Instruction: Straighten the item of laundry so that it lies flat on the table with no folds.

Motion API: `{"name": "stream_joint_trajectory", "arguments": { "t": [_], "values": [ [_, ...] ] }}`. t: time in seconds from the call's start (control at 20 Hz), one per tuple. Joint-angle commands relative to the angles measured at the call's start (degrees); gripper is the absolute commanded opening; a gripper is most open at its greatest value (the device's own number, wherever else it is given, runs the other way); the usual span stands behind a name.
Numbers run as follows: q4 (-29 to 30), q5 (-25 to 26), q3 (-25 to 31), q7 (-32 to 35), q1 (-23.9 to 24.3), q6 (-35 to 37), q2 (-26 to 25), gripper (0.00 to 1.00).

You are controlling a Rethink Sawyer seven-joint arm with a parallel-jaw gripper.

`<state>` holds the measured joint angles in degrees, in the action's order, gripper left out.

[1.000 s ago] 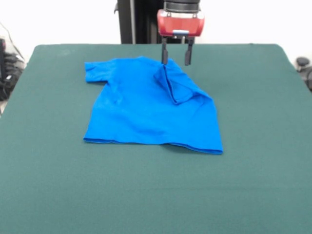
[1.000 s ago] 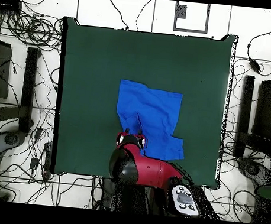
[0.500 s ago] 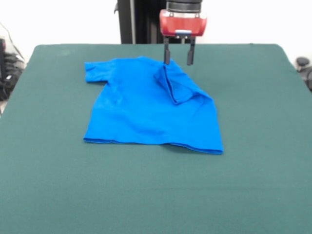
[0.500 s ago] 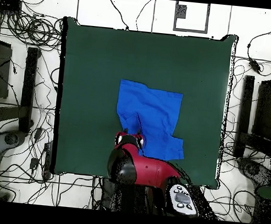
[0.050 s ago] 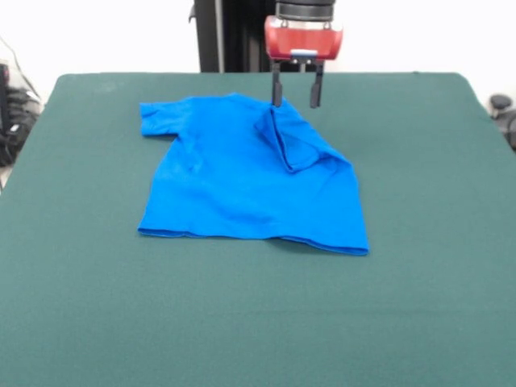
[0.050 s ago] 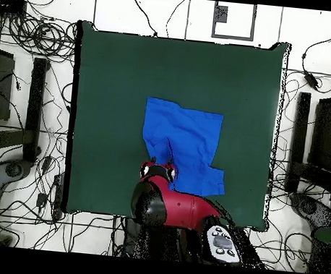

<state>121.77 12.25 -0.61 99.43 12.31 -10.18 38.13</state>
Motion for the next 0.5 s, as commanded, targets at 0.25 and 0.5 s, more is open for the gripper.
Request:
{"name": "stream_joint_trajectory", "arguments": {
  "t": [0.25, 0.5],
  "values": [
    [0.0, -0.9, 4.3, 8.7, 0.2, 4.7, -1.6, 1.0],
    [0.8, -0.6, 5.2, 8.2, 1.4, 6.5, 0.2, 1.0]
  ]
}}
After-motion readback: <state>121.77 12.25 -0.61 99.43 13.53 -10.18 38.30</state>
